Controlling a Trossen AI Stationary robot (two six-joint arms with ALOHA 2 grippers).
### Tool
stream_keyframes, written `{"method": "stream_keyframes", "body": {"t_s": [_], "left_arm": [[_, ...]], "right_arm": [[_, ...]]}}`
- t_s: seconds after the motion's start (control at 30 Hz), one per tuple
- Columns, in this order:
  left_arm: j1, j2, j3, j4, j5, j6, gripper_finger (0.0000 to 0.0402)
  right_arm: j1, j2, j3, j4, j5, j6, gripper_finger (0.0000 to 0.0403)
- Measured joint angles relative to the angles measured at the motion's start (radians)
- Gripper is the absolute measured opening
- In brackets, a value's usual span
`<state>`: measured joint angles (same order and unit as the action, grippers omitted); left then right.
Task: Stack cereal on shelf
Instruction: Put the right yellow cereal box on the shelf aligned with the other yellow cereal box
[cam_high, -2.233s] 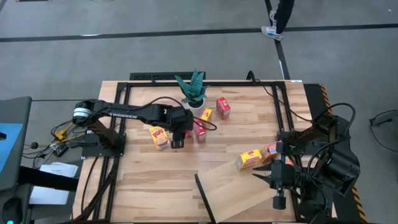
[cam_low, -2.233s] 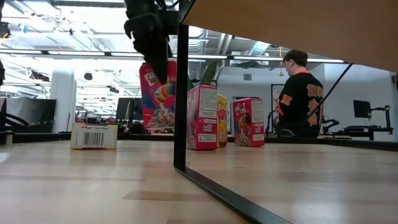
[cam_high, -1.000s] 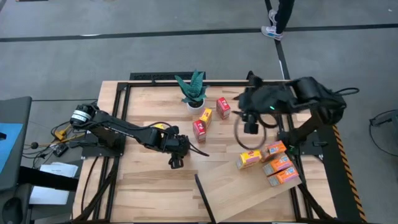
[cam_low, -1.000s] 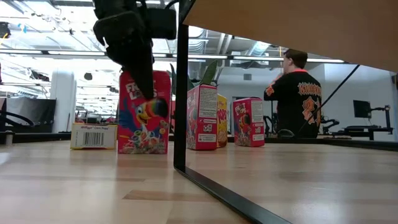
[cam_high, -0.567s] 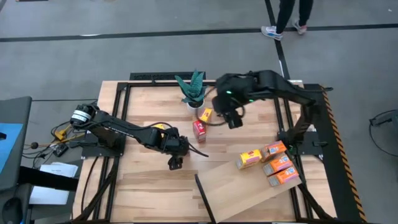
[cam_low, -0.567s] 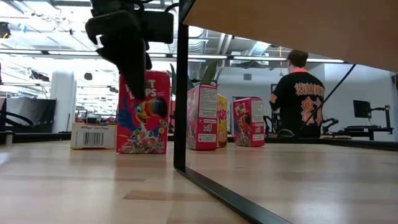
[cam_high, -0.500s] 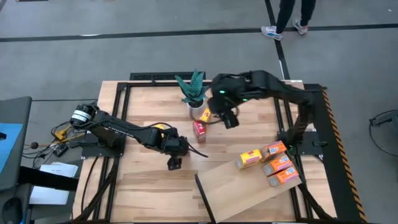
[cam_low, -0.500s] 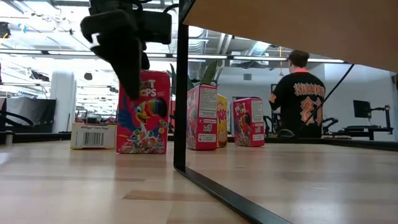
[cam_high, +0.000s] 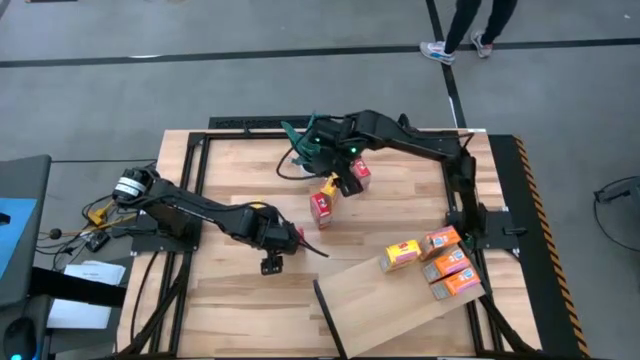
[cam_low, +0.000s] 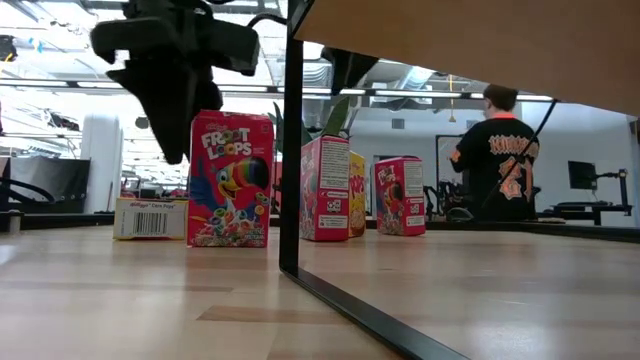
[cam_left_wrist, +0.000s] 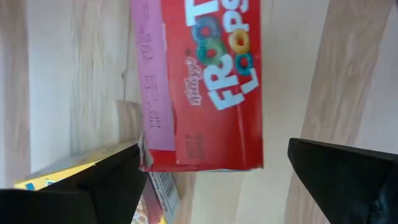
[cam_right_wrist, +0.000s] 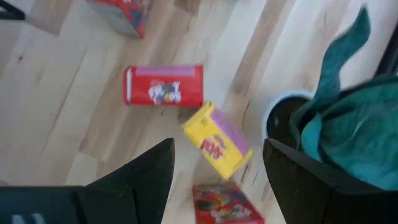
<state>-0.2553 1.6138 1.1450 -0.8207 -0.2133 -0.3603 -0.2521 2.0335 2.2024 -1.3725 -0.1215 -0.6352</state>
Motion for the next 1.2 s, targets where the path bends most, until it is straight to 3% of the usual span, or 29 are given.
{"method": "stream_keyframes", "body": {"t_s": [0.23,0.4,0.53,0.7,0.83,1.0,1.2], "left_arm": [[-0.015,-0.031,0.0,-0.012,-0.088,0.004,0.0368],[-0.014,-0.076,0.0,-0.051,-0.166,-0.007,0.0368],[-0.014,-0.118,0.0,-0.068,-0.216,-0.026,0.0368],[-0.014,-0.183,0.0,-0.064,-0.266,-0.052,0.0368],[-0.014,-0.215,0.0,-0.043,-0.266,-0.074,0.0368],[-0.014,-0.217,0.0,-0.037,-0.241,-0.036,0.0368],[0.004,-0.217,0.0,-0.035,-0.243,-0.027,0.0368]], "right_arm": [[-0.029,-0.122,-0.006,-0.061,-0.03,0.093,0.027],[-0.107,-0.26,-0.136,-0.095,-0.108,0.163,0.027],[-0.175,-0.409,-0.39,0.123,-0.205,0.19,0.027],[-0.202,-0.542,-0.706,0.512,-0.186,0.202,0.027],[-0.161,-0.537,-0.794,0.631,-0.166,0.168,0.027],[-0.107,-0.462,-0.798,0.643,-0.129,-0.021,0.027],[-0.065,-0.373,-0.78,0.672,-0.04,-0.129,0.027]]}}
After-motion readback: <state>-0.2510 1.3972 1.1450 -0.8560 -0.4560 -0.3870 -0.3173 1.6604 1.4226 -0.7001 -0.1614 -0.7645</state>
